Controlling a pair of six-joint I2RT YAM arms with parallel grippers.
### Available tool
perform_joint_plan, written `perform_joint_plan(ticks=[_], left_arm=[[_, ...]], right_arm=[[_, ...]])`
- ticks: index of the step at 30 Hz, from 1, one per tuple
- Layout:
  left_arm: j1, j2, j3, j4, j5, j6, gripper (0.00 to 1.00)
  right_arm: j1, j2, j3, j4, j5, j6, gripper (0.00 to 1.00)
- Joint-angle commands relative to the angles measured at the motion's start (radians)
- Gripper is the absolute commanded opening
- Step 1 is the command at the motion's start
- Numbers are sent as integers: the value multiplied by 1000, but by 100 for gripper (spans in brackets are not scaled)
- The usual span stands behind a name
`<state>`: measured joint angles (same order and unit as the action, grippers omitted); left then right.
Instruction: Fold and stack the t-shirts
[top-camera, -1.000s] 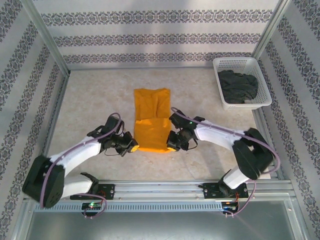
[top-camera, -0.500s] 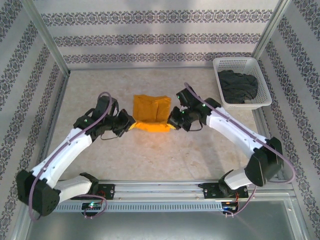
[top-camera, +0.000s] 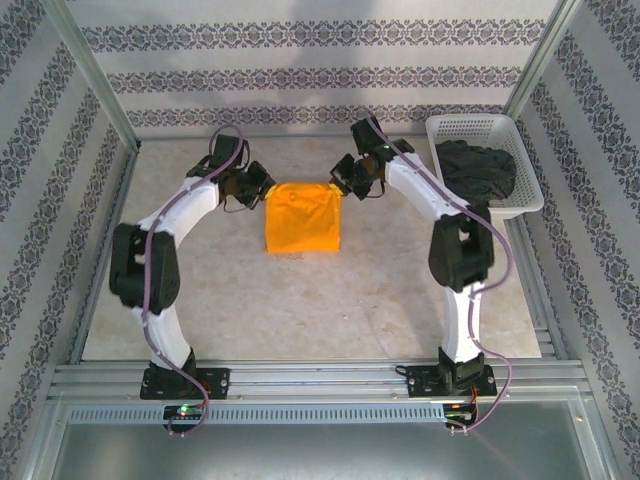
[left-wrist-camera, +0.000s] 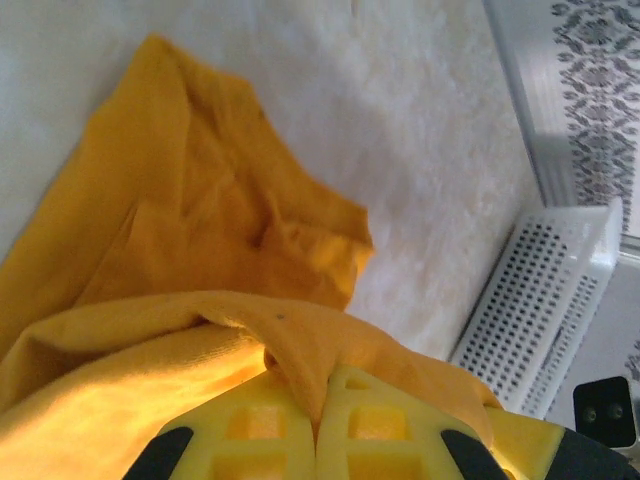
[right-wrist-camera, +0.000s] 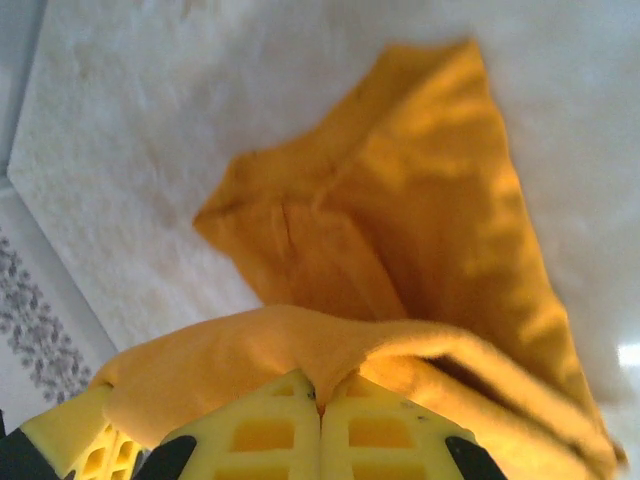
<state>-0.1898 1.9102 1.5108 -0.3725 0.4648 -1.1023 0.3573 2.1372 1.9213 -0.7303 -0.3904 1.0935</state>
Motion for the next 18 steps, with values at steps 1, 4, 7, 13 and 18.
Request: perform_joint_plan(ticks=[1,4,7,13,18], left_arm=[[32,127,104,69,42,46,5],[51,165,145,110,36,33,24],[52,120,177,55,2,69,51],[10,-178,-133,60,-42,9,59],[-148,-432,-535,269,-87,-286,58]], right_arm=[[-37,145,155,-2,-46,-82,13],[-58,253,335,-51,-113,-165,37],[-70,267,458,-154,-96,-247,46],[-81,-24,86,-16,-68,-236,49],[-49,-384,-465,296,-79,-159,54]])
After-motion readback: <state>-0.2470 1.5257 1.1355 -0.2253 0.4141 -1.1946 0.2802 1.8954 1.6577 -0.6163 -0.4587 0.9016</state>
